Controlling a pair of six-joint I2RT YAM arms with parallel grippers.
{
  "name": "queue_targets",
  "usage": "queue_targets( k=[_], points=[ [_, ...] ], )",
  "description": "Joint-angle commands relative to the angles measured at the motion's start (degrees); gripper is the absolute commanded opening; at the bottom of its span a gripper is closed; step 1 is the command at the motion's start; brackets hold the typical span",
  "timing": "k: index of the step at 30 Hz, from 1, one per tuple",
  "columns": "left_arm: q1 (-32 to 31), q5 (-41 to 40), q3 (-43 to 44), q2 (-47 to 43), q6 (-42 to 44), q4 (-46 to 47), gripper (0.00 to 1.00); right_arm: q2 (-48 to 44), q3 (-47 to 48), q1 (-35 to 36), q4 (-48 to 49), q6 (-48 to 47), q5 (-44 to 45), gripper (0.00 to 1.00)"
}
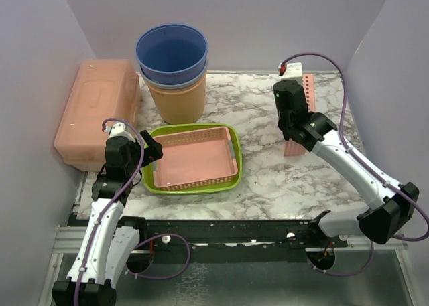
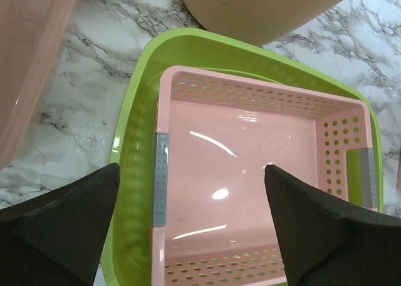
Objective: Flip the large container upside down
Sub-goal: Turn the container upside down at the center of the board.
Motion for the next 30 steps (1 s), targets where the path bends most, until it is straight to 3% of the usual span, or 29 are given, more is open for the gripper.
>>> queue_targets(
  k=[1, 5, 9, 21, 30],
  points=[
    [0.4, 0.92, -0.37, 0.18, 0.34, 0.96, 0.99, -2.51, -1.79, 2.59, 3.02, -6.05, 3.44, 0.01],
    [0.41, 0.98, -0.38, 0.26, 0.33, 0.96, 0.99, -2.44, -2.4, 3.12, 8.48, -13.25, 12.14, 0.01],
    [0.48, 1.16, -0.37, 0.39, 0.36, 1.0, 0.99, -2.22, -2.72, 3.12, 11.94, -16.73, 10.11, 0.01],
    [0.52, 0.81, -0.44, 0.06, 0.3, 1.0, 0.99, 12.55, -1.72, 5.59, -6.18, -0.11, 3.16, 0.01],
    [0.67, 0.99, -0.42, 0.17, 0.34, 1.0, 0.99, 16.82, -0.81, 6.57, -9.29, 1.54, -4.11, 0.03]
  ],
)
